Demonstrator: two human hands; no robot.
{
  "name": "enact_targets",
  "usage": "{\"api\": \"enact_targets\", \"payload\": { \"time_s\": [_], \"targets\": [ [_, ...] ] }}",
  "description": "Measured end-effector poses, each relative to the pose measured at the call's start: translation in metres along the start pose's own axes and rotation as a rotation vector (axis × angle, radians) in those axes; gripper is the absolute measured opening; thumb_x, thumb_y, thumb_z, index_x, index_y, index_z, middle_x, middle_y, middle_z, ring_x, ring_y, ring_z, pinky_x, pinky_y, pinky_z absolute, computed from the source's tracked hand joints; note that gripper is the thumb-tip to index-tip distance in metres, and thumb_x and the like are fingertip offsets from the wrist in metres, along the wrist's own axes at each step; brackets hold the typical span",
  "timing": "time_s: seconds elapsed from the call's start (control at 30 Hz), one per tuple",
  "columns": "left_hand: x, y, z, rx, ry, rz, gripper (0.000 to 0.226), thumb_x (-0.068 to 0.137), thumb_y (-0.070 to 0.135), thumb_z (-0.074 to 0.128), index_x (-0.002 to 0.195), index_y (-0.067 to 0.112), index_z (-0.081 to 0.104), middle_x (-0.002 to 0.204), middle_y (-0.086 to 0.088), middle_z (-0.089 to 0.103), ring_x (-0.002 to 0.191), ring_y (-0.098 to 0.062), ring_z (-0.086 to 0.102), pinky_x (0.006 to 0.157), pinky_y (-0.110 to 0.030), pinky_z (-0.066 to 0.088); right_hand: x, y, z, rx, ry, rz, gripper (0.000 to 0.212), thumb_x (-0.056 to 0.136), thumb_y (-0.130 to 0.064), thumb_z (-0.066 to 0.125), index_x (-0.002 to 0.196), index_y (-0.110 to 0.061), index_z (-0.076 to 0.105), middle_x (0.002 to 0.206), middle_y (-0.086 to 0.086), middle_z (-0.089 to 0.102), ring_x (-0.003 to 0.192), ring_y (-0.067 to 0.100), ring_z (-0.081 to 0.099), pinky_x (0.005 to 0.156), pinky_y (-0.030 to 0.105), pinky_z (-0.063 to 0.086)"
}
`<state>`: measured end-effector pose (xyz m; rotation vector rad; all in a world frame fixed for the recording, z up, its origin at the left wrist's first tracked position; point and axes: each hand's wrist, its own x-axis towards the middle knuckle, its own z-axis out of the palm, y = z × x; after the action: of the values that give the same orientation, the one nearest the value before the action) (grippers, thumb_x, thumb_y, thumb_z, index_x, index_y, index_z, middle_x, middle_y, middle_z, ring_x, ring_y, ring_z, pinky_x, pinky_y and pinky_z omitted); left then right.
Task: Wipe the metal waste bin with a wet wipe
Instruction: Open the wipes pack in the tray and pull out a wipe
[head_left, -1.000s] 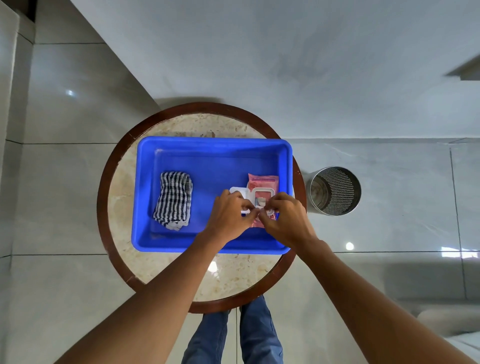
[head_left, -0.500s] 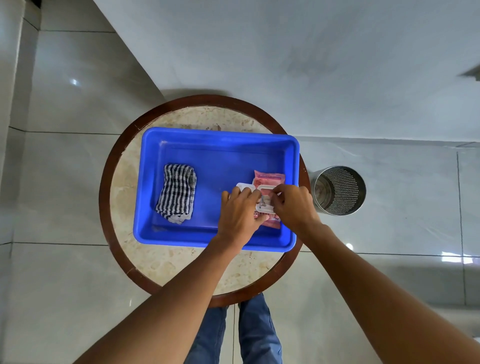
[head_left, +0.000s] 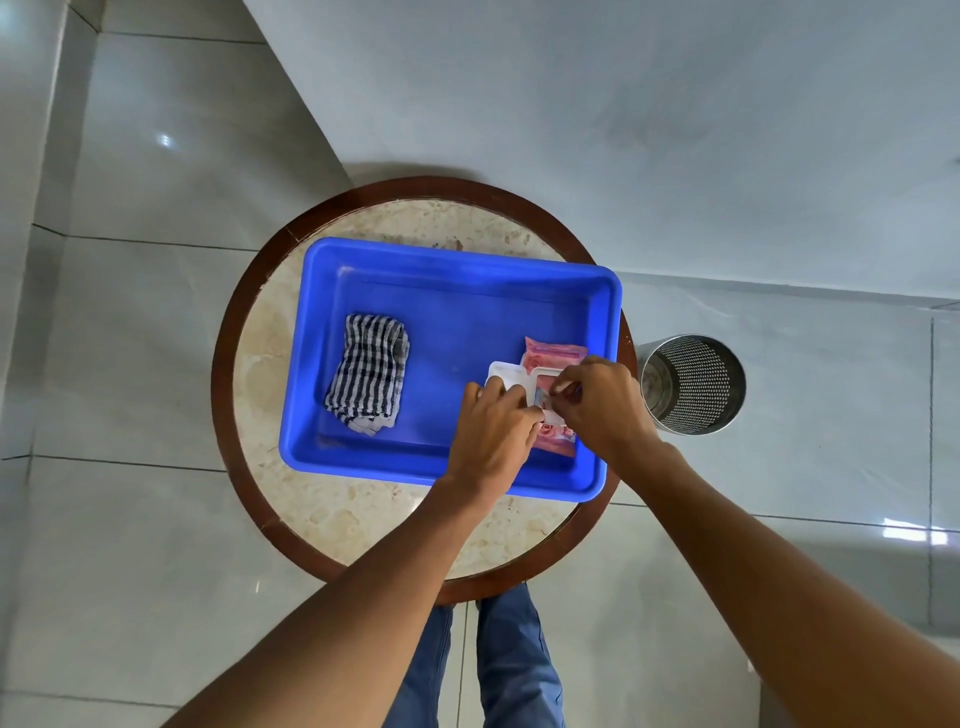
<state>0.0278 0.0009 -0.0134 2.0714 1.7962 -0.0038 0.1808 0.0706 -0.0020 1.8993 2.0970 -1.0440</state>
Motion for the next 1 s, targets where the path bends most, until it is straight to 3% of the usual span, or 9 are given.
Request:
{"api": "enact_targets", "payload": {
  "time_s": [0.17, 0.4, 0.53, 0.7, 0.77, 0.83, 0.9, 1.0],
  "targets": [
    [0.000, 0.000, 0.001, 0.015, -0.001, 0.004, 0.016, 0.100, 0.032, 0.073, 0.106, 0.023, 0.086, 0.106, -0.004, 0.080, 0.106, -0.027, 0.066, 0.088, -0.043, 0.050, 0.002, -0.003, -0.001, -0.045, -0.057, -0.023, 0.020, 0.107, -0.019, 0.071, 0.118, -0.004, 0.078, 0.126, 0.013, 0.075, 0.113, 0.039, 0.074, 0.097, 0.050, 0.061],
    [0.002, 0.000, -0.001, 0.048, -0.003, 0.017, 0.022, 0.105, 0.033, 0.066, 0.113, 0.022, 0.084, 0.116, -0.004, 0.078, 0.113, -0.027, 0.063, 0.094, -0.043, 0.048, 0.005, 0.005, -0.004, -0.095, -0.179, -0.040, 0.023, 0.112, -0.017, 0.059, 0.129, 0.000, 0.063, 0.135, 0.021, 0.070, 0.116, 0.045, 0.072, 0.088, 0.045, 0.056],
    [0.004, 0.002, -0.003, 0.089, -0.016, 0.035, 0.023, 0.105, 0.033, 0.066, 0.113, 0.022, 0.084, 0.116, -0.004, 0.078, 0.112, -0.027, 0.063, 0.094, -0.044, 0.047, 0.004, 0.010, -0.006, -0.087, -0.232, -0.068, 0.026, 0.116, -0.020, 0.054, 0.134, -0.002, 0.056, 0.135, 0.020, 0.068, 0.113, 0.041, 0.070, 0.083, 0.038, 0.046],
    [0.002, 0.003, -0.003, 0.131, -0.029, 0.062, 0.026, 0.106, 0.037, 0.063, 0.116, 0.023, 0.083, 0.122, -0.004, 0.076, 0.116, -0.026, 0.063, 0.096, -0.043, 0.045, -0.002, 0.008, -0.016, -0.021, -0.298, -0.032, 0.027, 0.118, -0.022, 0.046, 0.135, -0.001, 0.048, 0.127, 0.024, 0.071, 0.108, 0.044, 0.072, 0.093, 0.057, 0.059],
    [0.002, 0.004, -0.003, 0.137, -0.038, 0.060, 0.027, 0.106, 0.037, 0.063, 0.119, 0.023, 0.082, 0.124, -0.004, 0.075, 0.118, -0.026, 0.062, 0.097, -0.043, 0.045, -0.006, 0.010, -0.019, 0.049, -0.305, -0.038, 0.022, 0.119, -0.023, 0.042, 0.129, -0.004, 0.045, 0.119, 0.025, 0.073, 0.102, 0.044, 0.073, 0.090, 0.058, 0.061],
    [0.002, 0.004, -0.002, 0.133, -0.046, 0.056, 0.026, 0.106, 0.035, 0.063, 0.119, 0.024, 0.082, 0.124, -0.003, 0.075, 0.118, -0.026, 0.061, 0.098, -0.042, 0.044, -0.008, 0.015, -0.022, 0.161, -0.273, -0.048, 0.013, 0.120, -0.022, 0.041, 0.119, -0.008, 0.042, 0.117, 0.023, 0.075, 0.088, 0.032, 0.072, 0.075, 0.045, 0.061],
    [0.001, 0.004, -0.002, 0.116, -0.037, 0.048, 0.024, 0.105, 0.034, 0.064, 0.117, 0.024, 0.083, 0.122, -0.003, 0.075, 0.117, -0.025, 0.061, 0.098, -0.042, 0.043, -0.011, 0.021, -0.023, 0.240, -0.225, -0.053, 0.011, 0.119, -0.018, 0.043, 0.117, -0.007, 0.042, 0.117, 0.020, 0.076, 0.075, 0.011, 0.063, 0.064, 0.025, 0.050],
    [0.000, 0.004, 0.000, 0.069, -0.011, 0.036, 0.028, 0.102, 0.039, 0.066, 0.115, 0.022, 0.082, 0.122, -0.002, 0.075, 0.119, -0.023, 0.061, 0.100, -0.041, 0.041, -0.016, 0.027, -0.020, 0.281, -0.190, -0.064, 0.014, 0.118, -0.017, 0.047, 0.120, -0.004, 0.047, 0.116, 0.017, 0.078, 0.073, 0.003, 0.059, 0.064, 0.019, 0.044]
  ]
}}
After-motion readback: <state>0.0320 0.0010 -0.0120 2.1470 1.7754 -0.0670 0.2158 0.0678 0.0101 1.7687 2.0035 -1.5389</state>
